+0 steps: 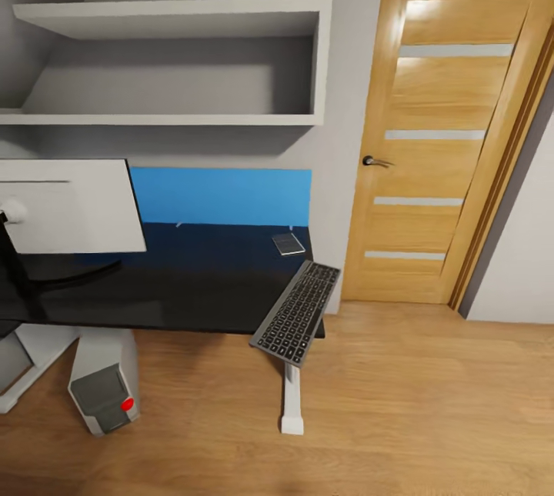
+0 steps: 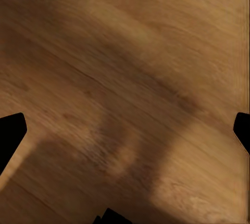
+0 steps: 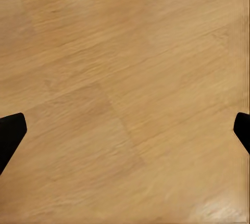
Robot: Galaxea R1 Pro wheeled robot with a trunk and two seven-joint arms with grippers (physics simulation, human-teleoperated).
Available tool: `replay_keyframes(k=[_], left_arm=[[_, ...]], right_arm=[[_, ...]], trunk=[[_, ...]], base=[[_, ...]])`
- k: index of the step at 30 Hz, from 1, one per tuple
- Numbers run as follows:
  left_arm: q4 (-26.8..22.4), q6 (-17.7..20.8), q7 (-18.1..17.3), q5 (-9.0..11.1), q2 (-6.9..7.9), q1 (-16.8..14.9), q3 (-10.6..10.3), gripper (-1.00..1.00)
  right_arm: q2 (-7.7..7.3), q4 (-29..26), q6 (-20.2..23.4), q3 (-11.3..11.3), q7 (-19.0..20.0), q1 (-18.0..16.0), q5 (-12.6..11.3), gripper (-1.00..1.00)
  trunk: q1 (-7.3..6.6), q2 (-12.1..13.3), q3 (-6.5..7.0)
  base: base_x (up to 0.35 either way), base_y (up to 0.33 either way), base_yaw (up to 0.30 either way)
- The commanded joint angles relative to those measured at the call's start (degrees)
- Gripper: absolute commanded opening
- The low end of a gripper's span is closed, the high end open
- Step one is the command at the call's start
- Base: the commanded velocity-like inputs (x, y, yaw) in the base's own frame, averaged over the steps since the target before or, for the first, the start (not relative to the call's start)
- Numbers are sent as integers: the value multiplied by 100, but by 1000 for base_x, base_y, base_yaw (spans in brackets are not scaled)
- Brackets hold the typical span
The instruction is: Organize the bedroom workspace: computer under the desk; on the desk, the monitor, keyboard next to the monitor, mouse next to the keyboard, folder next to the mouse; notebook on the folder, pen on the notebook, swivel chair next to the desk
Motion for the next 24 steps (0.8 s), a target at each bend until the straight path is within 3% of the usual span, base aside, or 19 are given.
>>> replay_keyframes(k=[1,24], left_arm=[[-3,-11,43,-1,-2,0,-49,100],[2,118,36,-140,-31,0,-52,100]], right_arm=[[-2,-8,-4,49,-56,-3,-1,100],[-9,-7,1,52,-56,-1,9,100]], trunk=[[-1,-3,-3],[-1,-3,63]], base=[[0,0,-270],[142,-128,-273]])
